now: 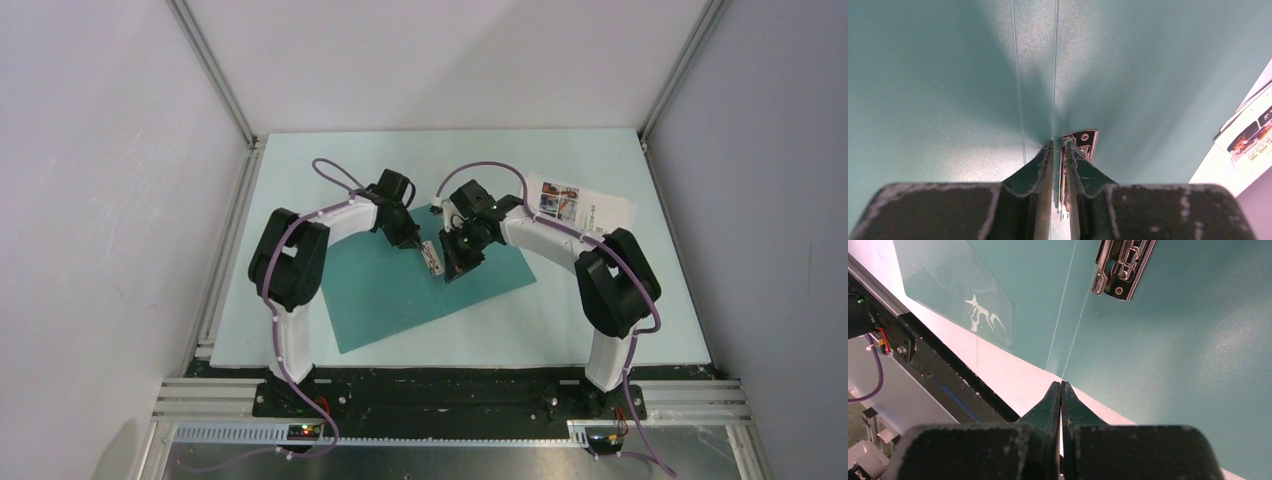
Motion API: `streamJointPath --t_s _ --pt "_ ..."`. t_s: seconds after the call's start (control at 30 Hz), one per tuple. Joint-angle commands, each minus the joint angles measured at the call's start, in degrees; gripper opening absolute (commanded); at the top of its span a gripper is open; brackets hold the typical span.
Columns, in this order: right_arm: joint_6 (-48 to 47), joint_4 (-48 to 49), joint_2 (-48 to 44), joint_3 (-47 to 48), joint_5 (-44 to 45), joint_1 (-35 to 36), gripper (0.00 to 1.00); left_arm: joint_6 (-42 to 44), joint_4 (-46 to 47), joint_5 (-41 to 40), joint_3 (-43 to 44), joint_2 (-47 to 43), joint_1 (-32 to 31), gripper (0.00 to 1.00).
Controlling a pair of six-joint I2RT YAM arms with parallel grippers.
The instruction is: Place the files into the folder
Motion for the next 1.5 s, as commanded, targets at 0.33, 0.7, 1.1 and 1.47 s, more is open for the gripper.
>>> streamJointPath --t_s 0.33,0.7,1.1,1.47 --pt "0.61 5.4 6.54 7.88 15.08 5.35 0.0 -1.96 1.54 -0.04 -0.31 3.12 0.69 0.06" --pt "-0.81 8.81 8.7 8.17 28.44 10.11 0.02 -4.45 1.84 2.08 -2.75 2.69 0.85 0.0" --pt "-1.35 9.51 10.84 8.03 33.36 11.05 0.1 -4.62 1.94 2.4 -3.15 3.02 0.88 0.0" --pt "-1.11 10.05 11.56 8.49 30.95 11.29 0.09 -4.56 1.92 2.63 -3.53 3.19 0.86 0.0"
